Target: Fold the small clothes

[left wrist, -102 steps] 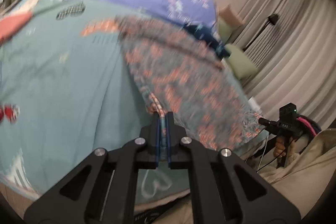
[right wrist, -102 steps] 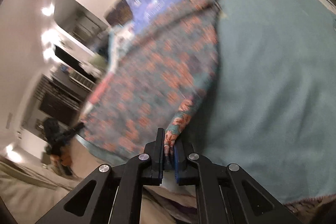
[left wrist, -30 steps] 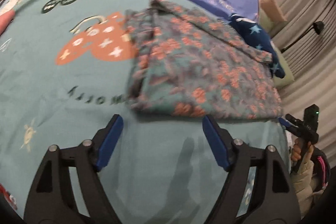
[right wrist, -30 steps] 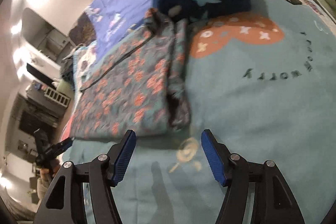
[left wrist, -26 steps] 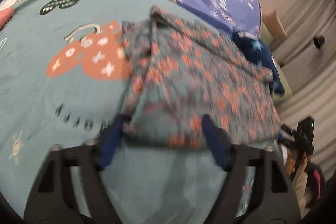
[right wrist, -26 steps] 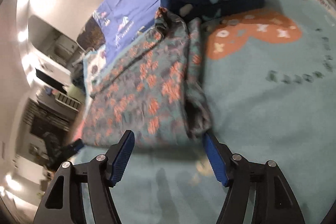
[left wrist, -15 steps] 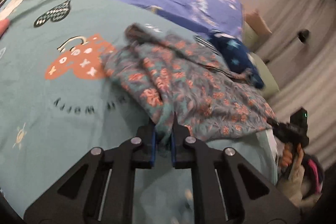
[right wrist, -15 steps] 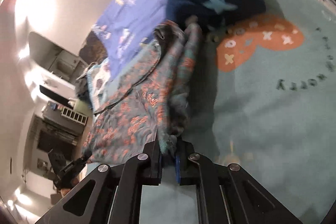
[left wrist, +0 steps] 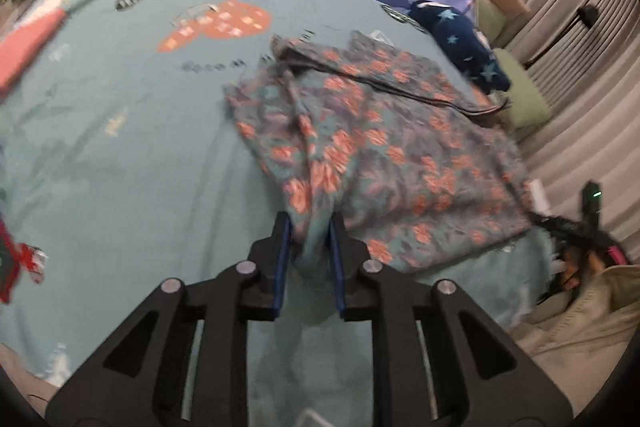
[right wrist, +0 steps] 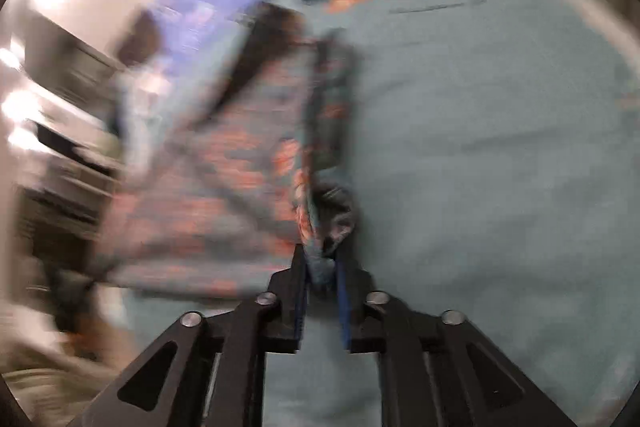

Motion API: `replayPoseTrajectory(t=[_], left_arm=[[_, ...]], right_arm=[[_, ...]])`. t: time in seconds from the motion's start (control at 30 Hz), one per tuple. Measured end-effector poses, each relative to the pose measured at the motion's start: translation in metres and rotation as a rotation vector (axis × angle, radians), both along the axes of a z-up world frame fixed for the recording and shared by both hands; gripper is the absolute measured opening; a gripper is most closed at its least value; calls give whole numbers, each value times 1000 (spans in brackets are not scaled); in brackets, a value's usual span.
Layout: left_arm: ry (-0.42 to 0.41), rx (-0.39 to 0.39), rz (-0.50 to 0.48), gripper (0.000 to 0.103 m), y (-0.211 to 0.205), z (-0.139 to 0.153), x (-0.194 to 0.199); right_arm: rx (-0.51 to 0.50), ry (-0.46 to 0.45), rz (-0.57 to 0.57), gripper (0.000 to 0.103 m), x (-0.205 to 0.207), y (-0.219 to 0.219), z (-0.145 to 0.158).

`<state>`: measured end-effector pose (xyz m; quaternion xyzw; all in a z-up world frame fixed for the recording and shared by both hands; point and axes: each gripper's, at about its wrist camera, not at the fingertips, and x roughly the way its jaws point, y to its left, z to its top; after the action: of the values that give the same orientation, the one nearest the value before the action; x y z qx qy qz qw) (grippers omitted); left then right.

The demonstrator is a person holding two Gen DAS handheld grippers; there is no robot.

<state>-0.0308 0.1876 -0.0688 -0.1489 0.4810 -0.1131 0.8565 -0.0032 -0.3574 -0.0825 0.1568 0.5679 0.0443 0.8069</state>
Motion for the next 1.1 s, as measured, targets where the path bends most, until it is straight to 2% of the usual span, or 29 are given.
replayPoseTrajectory(t=[0.03, 0.07, 0.1, 0.13, 0.17, 0.2, 0.27, 0.4, 0.5, 0.63, 0.73, 0.83, 0.93, 1.0, 1.1], left_arm=[[-23, 19, 13, 28, 2, 5, 0], [-56, 47, 31, 41, 4, 12, 1], [-96, 84, 50, 49, 5, 19, 2], [-148, 125, 66, 61, 6, 27, 6], [-203, 161, 65, 65, 6, 32, 14], [-230, 193, 49, 65, 6, 34, 24], [-230, 263, 17, 65, 0, 31, 51], [-198, 360, -69, 65, -13, 7, 94], [-162, 369, -133, 65, -23, -9, 124], [-146, 369, -150, 65, -29, -17, 150], [-149, 335, -105, 65, -27, -17, 173], [-148, 298, -8, 65, -15, -16, 199], [-106, 203, 77, 65, 3, -22, 214], [-85, 142, 84, 65, 9, -26, 214], [-55, 77, 51, 65, 12, -35, 210]], right_arm=[[-31, -5, -9, 35, 3, -1, 3], [-75, -35, -31, 45, 6, -5, 11], [-128, -78, -50, 49, 10, -6, 21], [-185, -144, -40, 57, 16, -3, 33], [-206, -183, -17, 65, 19, 0, 38], [-245, -247, 33, 69, 28, 7, 47], [-337, -312, 120, 74, 46, 23, 52], [-397, -307, 228, 74, 94, 45, 38], [-364, -291, 278, 75, 113, 51, 27], [-330, -253, 286, 74, 145, 51, 11], [-283, -231, 284, 75, 164, 56, 3], [-151, -227, 232, 75, 187, 47, -1], [-77, -190, 108, 75, 205, 26, -10], [1, -162, 59, 75, 209, 13, -15], [113, -162, 43, 75, 206, -3, -16]])
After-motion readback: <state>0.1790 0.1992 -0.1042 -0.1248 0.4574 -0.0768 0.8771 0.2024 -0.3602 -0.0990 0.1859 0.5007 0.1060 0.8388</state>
